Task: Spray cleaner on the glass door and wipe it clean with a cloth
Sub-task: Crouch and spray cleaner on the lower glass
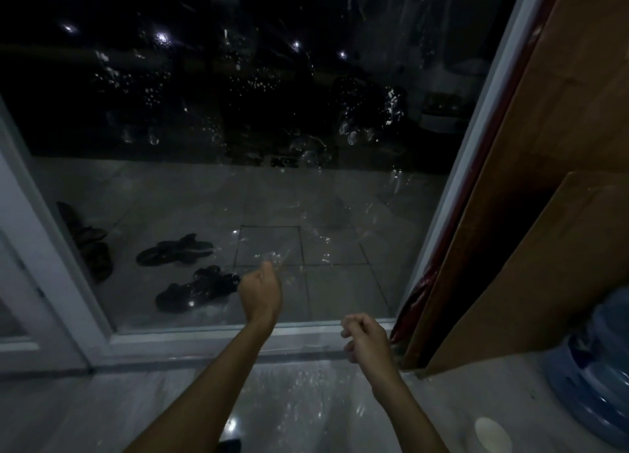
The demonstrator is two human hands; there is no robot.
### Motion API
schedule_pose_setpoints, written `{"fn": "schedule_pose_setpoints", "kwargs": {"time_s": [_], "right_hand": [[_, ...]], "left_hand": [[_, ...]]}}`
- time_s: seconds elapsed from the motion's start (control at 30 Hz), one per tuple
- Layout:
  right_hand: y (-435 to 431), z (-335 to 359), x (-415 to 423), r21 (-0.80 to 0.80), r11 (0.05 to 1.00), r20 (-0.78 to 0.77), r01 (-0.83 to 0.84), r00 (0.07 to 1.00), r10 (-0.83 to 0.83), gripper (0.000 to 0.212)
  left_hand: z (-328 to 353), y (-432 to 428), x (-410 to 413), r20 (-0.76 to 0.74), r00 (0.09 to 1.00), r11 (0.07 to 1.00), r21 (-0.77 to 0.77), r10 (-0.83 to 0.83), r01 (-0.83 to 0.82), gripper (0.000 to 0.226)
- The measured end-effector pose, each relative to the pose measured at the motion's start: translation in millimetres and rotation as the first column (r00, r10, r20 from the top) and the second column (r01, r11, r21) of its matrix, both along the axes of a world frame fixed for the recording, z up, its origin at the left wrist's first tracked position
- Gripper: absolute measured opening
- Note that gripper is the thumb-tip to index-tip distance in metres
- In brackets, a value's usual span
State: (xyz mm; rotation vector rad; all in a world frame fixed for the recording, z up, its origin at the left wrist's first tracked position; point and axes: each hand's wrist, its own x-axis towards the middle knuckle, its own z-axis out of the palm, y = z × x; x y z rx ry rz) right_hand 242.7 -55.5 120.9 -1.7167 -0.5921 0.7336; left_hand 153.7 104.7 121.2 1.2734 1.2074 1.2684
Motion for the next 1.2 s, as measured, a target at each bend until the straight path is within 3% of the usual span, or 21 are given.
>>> {"fn": "schedule_pose_setpoints", "kwargs": {"time_s": [0.33, 0.5, 0.67, 0.8, 0.87, 0.93, 1.07, 1.2], "right_hand": [[11.4, -6.5, -23.0, -0.036, 0.994, 0.029, -0.101, 0.994, 0.102, 0.015], [16.5, -11.2, -32.6, -0.054, 0.987, 0.025, -0.150, 0.988, 0.152, 0.018], [21.8, -19.5, -39.3, -0.092, 0.980, 0.050, -0.176, 0.982, 0.181, 0.018], [27.5, -23.7, -44.4, -0.117, 0.975, 0.054, -0.190, 0.979, 0.197, 0.020], [29.1, -25.6, -46.3, -0.121, 0.973, 0.041, -0.195, 0.979, 0.201, 0.021], [30.2, -28.9, -47.6, -0.131, 0.971, 0.033, -0.202, 0.978, 0.207, 0.021], [34.3, -38.2, -50.0, -0.157, 0.965, 0.010, -0.212, 0.976, 0.216, 0.021], [36.3, -49.4, -53.4, -0.177, 0.958, 0.005, -0.225, 0.973, 0.230, 0.023]], "left_hand": [[2.5, 31.0, -45.5, 0.033, 0.994, 0.985, 0.140, 0.101, -0.104, 0.049], [-0.3, 53.3, -71.4, 0.119, 0.967, 0.968, 0.085, 0.227, -0.237, 0.048], [5.9, 58.9, -94.5, 0.011, 0.960, 0.957, 0.074, 0.279, -0.279, 0.046], [3.2, 78.5, -114.9, 0.116, 0.922, 0.928, 0.004, 0.369, -0.372, 0.039], [-2.3, 86.0, -121.2, 0.132, 0.895, 0.904, -0.007, 0.425, -0.428, 0.049], [-7.3, 92.7, -125.8, 0.108, 0.896, 0.899, 0.036, 0.431, -0.437, 0.053], [-5.2, 98.3, -133.0, 0.072, 0.921, 0.919, 0.068, 0.383, -0.388, 0.039], [-8.4, 101.0, -137.9, 0.123, 0.896, 0.900, 0.038, 0.427, -0.435, 0.040]]}}
